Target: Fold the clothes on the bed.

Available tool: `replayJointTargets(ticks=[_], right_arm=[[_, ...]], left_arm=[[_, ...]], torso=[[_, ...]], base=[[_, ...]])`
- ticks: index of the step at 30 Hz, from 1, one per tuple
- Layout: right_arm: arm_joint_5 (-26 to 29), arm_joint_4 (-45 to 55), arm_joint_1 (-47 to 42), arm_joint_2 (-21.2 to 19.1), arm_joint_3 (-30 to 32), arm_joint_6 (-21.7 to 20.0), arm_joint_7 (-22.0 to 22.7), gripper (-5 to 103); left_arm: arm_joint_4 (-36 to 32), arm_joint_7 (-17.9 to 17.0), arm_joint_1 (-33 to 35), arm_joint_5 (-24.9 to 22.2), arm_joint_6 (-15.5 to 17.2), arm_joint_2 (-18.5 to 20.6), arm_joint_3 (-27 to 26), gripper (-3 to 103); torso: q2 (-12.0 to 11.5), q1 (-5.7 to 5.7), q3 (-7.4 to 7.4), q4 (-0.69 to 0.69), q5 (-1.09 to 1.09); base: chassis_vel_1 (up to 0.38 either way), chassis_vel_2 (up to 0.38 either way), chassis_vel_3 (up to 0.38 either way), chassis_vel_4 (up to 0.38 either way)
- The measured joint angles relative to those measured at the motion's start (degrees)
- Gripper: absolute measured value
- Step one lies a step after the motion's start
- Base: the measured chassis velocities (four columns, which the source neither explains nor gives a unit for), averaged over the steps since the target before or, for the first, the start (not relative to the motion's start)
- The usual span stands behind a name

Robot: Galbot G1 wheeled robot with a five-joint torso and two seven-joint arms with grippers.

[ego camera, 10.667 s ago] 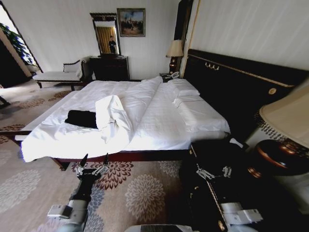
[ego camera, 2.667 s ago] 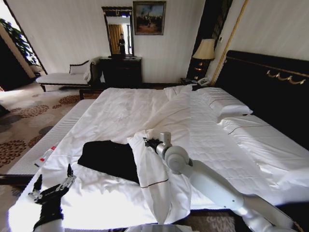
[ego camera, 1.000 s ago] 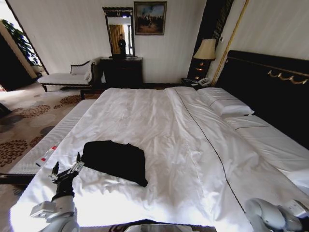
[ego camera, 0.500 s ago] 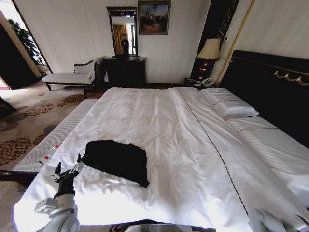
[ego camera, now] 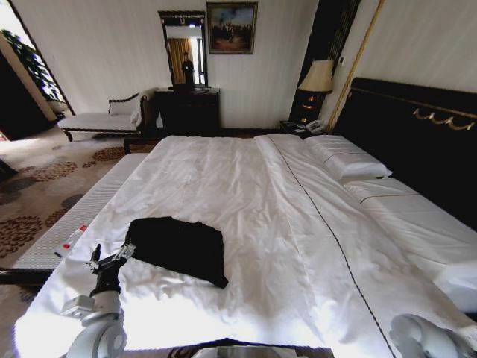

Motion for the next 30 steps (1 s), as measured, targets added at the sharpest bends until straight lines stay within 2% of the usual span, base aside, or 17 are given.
replayJointTargets(ticks=[1,3,6,7,8,11,16,20,24,27,29,30], right_arm=[[0.5,2.4,-0.7,-0.2,0.7,-0.5,0.0,66],[0.6,4.7,-1.5,-0.5,1.4,-0.9,0.1,66],[-0.4,12.0,-5.0,-1.5,3.9,-2.5,-0.3,83],[-0.4,12.0,-5.0,-1.5,3.9,-2.5,-0.3,83],[-1.2,13.7,-6.2,-1.6,4.8,-3.1,-0.6,83],[-7.9,16.7,-10.5,-0.6,9.1,-4.7,-2.4,97],[-12.6,15.5,-11.9,0.4,12.4,-5.2,-2.7,100],[-12.9,14.5,-10.2,-0.1,12.9,-5.1,-3.2,100],[-12.2,13.0,-7.9,-0.8,10.0,-4.3,-5.3,100],[-13.2,10.6,-4.8,-1.4,0.5,-0.3,-10.2,100],[-13.6,10.5,-4.6,-1.4,-1.1,0.5,-11.3,100],[-15.2,9.9,-4.3,-1.3,-6.8,4.6,-16.4,100]], left_arm=[[0.0,-0.1,-0.1,-0.3,0.0,0.4,-0.1,100],[-0.1,-0.2,-0.2,-0.7,0.1,0.9,-0.1,100],[-1.2,-0.8,-0.7,-3.5,0.9,3.3,-0.2,100],[-1.2,-0.8,-0.7,-3.5,0.9,3.3,-0.2,100],[-1.5,-1.1,-1.0,-4.3,1.1,4.1,-0.4,100],[-1.7,-1.8,-2.8,-6.5,2.1,6.7,-0.9,100],[-2.5,-2.5,-3.6,-6.6,4.1,6.5,-0.9,100],[-4.1,-2.3,-2.5,-4.5,5.4,4.6,-1.0,100],[-5.9,-2.2,-1.1,-2.9,7.0,1.8,-1.9,100],[-8.2,-2.5,2.3,-3.9,8.8,-1.1,-2.3,100],[-8.4,-2.5,2.6,-3.7,8.9,-1.6,-2.3,100],[-8.5,-2.0,3.2,-2.1,8.9,-3.3,-1.7,100]], torso=[[0.0,0.0,0.0,0.02,0.0],[0.0,0.0,0.0,0.02,0.0],[0.0,0.01,0.0,0.03,0.02],[0.0,0.01,0.0,0.03,0.02],[0.0,0.01,0.0,0.03,0.02],[0.0,0.01,0.0,-0.03,-0.01],[0.0,0.01,0.0,-0.01,0.01],[0.0,0.01,0.0,0.01,0.03],[0.0,0.01,0.0,0.01,0.02],[0.0,0.01,0.0,0.04,0.04],[0.0,0.01,0.0,0.04,0.04],[0.0,0.01,0.0,0.04,0.02]], base=[[0.0,0.0,0.0,0.0],[0.0,0.0,0.0,0.0],[0.0,0.0,0.0,0.0],[0.0,0.0,0.0,0.0],[0.0,0.0,0.0,0.0],[0.0,0.0,0.0,0.0],[0.0,0.0,0.0,0.0],[0.0,0.0,0.0,0.0],[0.0,0.0,0.0,0.0],[0.0,0.0,0.0,0.0],[0.0,0.0,0.0,0.0],[0.0,0.0,0.0,0.0]])
